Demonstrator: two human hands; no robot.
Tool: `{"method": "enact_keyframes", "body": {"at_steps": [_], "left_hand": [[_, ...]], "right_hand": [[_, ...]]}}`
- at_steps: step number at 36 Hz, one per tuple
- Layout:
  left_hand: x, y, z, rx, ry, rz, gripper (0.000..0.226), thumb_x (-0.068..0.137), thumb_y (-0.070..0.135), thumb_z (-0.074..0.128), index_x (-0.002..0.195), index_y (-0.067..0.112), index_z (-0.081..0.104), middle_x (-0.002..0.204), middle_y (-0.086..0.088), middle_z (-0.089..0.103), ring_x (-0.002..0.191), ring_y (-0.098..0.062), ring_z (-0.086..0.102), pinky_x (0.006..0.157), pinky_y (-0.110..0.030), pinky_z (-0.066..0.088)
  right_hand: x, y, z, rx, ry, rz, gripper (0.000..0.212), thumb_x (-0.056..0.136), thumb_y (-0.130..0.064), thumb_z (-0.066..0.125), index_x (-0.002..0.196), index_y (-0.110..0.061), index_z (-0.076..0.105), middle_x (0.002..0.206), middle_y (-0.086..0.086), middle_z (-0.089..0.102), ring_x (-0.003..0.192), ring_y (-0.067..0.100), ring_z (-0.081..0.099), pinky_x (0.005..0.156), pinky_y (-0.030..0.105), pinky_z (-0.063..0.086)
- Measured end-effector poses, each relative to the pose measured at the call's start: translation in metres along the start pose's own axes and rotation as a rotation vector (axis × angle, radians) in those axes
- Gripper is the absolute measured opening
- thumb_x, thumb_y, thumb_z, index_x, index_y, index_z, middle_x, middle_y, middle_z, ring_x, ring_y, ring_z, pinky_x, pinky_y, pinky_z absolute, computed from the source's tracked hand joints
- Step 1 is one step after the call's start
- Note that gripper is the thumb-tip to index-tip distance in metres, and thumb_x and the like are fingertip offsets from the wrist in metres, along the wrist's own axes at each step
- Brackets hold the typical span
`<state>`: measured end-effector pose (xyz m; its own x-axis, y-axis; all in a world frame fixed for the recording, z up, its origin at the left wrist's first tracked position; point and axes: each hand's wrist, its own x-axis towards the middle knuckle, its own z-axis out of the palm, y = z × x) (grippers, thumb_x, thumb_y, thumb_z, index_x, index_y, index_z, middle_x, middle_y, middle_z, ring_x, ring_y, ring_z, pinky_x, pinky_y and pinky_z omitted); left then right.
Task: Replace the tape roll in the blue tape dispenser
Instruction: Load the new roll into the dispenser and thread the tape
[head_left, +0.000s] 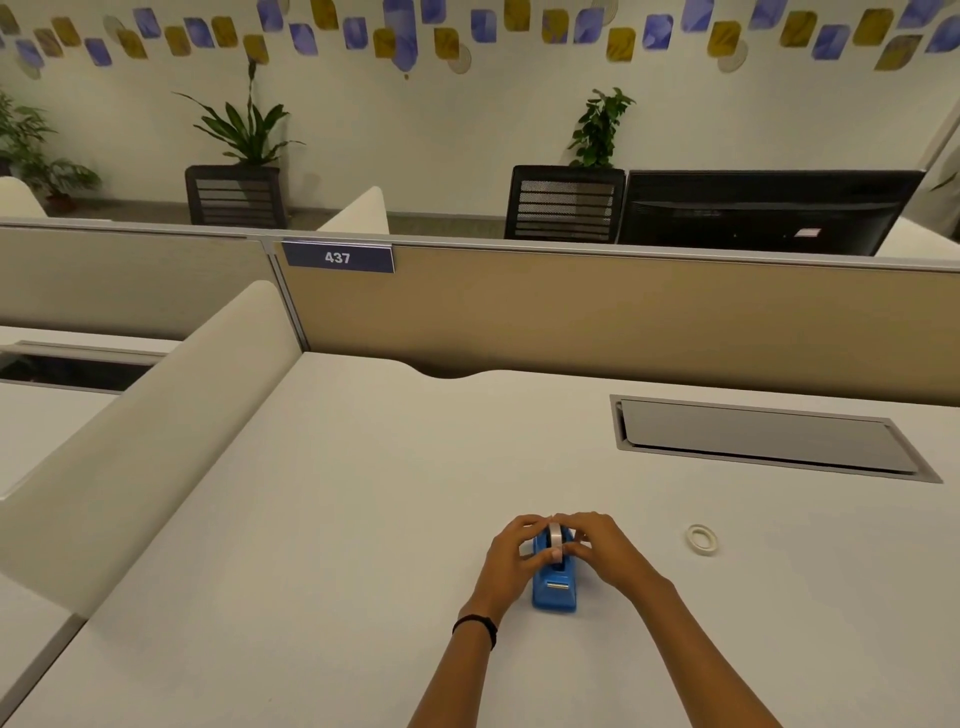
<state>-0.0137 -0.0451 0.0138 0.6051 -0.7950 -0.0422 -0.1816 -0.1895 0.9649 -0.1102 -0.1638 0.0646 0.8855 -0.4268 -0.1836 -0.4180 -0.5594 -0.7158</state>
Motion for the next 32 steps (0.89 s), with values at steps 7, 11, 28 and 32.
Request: {"method": "enact_keyframes", "body": {"at_steps": [7, 11, 28, 32], "left_hand": [[0.0, -0.003, 0.004, -0.002, 0.006, -0.006, 0.036, 0.086, 0.023, 0.064, 0.121, 0.017, 0.056, 0.115, 0.01, 0.053, 0.102, -0.005, 0.053, 0.078, 0.001, 0.043], [-0.001, -0.003, 0.005, 0.002, 0.013, 0.003, 0.036, 0.086, 0.021, 0.063, 0.121, 0.015, 0.055, 0.115, 0.01, 0.051, 0.101, -0.003, 0.053, 0.078, 0.001, 0.044], [-0.008, 0.003, 0.0, 0.035, -0.045, 0.006, 0.049, 0.079, 0.021, 0.072, 0.117, 0.037, 0.046, 0.118, 0.02, 0.048, 0.109, 0.003, 0.049, 0.083, -0.004, 0.043], [-0.008, 0.001, 0.004, 0.012, -0.01, 0.009, 0.052, 0.079, 0.019, 0.072, 0.126, 0.024, 0.047, 0.125, 0.008, 0.051, 0.114, -0.005, 0.05, 0.088, -0.007, 0.045]], "right_hand": [[-0.003, -0.001, 0.003, 0.004, 0.019, 0.013, 0.033, 0.09, -0.013, 0.053, 0.123, -0.012, 0.051, 0.122, 0.015, 0.059, 0.103, 0.027, 0.057, 0.088, 0.022, 0.04], [-0.005, -0.003, 0.003, 0.015, 0.029, 0.024, 0.034, 0.09, -0.012, 0.052, 0.125, -0.01, 0.049, 0.123, 0.016, 0.058, 0.105, 0.029, 0.056, 0.089, 0.022, 0.039], [-0.011, -0.005, 0.0, -0.045, 0.007, -0.003, 0.037, 0.091, -0.015, 0.051, 0.127, -0.015, 0.042, 0.13, 0.011, 0.051, 0.116, 0.024, 0.048, 0.097, 0.026, 0.035], [-0.009, -0.004, -0.001, -0.053, -0.001, -0.004, 0.036, 0.09, -0.014, 0.053, 0.125, -0.012, 0.046, 0.129, 0.012, 0.052, 0.115, 0.024, 0.048, 0.097, 0.027, 0.036]]}}
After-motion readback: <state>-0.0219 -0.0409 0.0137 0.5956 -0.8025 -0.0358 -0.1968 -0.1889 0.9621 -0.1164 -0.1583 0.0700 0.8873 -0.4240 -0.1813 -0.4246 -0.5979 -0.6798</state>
